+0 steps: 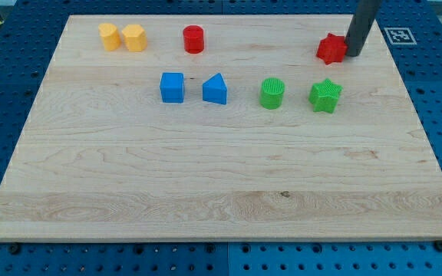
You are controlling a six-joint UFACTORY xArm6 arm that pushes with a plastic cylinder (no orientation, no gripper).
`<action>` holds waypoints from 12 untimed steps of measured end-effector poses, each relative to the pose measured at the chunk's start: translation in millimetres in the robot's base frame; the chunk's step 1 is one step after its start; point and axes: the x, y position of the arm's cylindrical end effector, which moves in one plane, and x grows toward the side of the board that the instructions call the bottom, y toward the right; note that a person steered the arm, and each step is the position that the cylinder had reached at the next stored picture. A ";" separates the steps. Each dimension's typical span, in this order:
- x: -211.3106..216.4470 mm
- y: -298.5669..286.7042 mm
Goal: Slide the red star to top center
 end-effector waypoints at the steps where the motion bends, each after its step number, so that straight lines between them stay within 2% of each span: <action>1: 0.0 -30.3; 3: -0.1 -86.1; 5: -0.1 -91.6; 6: -0.1 -121.0; 7: -2.7 -125.8; 8: -36.6 -125.0; 9: -51.8 -135.7; 12: -48.4 -202.2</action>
